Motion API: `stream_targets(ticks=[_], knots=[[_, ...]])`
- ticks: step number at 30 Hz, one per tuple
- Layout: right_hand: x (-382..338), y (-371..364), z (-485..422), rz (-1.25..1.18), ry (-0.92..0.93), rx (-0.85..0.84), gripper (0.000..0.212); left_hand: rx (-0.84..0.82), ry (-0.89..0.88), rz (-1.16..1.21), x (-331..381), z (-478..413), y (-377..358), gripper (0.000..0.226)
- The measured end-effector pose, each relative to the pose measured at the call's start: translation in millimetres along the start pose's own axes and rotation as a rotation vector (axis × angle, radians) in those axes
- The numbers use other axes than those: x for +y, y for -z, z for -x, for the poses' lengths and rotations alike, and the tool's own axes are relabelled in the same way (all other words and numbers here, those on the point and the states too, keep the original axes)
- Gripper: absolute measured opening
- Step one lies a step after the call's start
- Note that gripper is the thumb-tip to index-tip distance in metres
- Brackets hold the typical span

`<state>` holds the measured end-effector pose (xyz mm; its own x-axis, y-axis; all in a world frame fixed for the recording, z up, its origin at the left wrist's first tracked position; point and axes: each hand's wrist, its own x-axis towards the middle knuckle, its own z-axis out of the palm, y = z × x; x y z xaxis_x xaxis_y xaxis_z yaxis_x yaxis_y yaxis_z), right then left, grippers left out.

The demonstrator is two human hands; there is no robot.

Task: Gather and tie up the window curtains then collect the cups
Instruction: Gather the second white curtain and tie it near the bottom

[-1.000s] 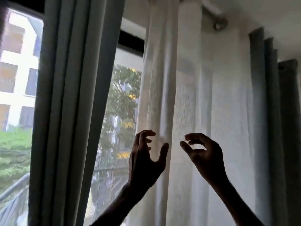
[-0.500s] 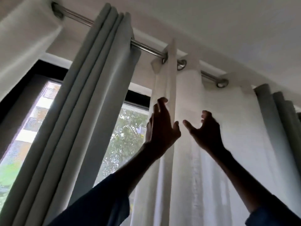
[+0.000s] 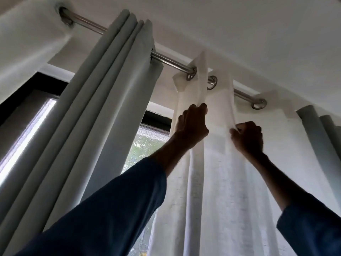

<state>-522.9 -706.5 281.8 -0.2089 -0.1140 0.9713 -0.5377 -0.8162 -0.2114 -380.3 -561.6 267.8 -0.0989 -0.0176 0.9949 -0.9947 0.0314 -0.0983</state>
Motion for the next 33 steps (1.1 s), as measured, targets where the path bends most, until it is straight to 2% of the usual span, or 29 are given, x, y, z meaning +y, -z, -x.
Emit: stream_targets(ticks=[3, 8, 12, 16, 21, 24, 26, 29, 33], knots=[[37, 15, -8, 0.022, -0.078, 0.044, 0.037, -0.038, 0.002, 0.141, 14, -3, -13, 0.036], [82, 47, -12, 0.028, -0.195, 0.071, 0.037, -0.071, 0.003, 0.369, 54, -19, -34, 0.045], [79, 55, -4, 0.033, -0.093, 0.069, 0.042, -0.141, 0.019, 0.483, 70, -30, -57, 0.045], [59, 54, 11, 0.061, 0.097, 0.105, 0.05, -0.109, 0.063, 0.441, 30, -25, -65, 0.044], [-1, 45, 20, 0.054, 0.171, 0.092, 0.049, -0.008, 0.213, 0.282, -37, -10, -27, 0.041], [-50, 33, 21, 0.034, 0.248, 0.099, 0.029, -0.004, 0.151, 0.25, -43, -16, -1, 0.036], [-81, 30, 22, 0.042, 0.312, 0.085, 0.027, 0.0, 0.061, 0.215, -37, -21, 15, 0.034], [-101, 29, 24, -0.003, 0.334, 0.085, 0.033, -0.011, -0.026, 0.196, -24, -25, 32, 0.029], [-78, 30, 31, -0.057, 0.29, 0.041, 0.049, -0.092, -0.057, 0.203, -14, -22, 28, 0.026]])
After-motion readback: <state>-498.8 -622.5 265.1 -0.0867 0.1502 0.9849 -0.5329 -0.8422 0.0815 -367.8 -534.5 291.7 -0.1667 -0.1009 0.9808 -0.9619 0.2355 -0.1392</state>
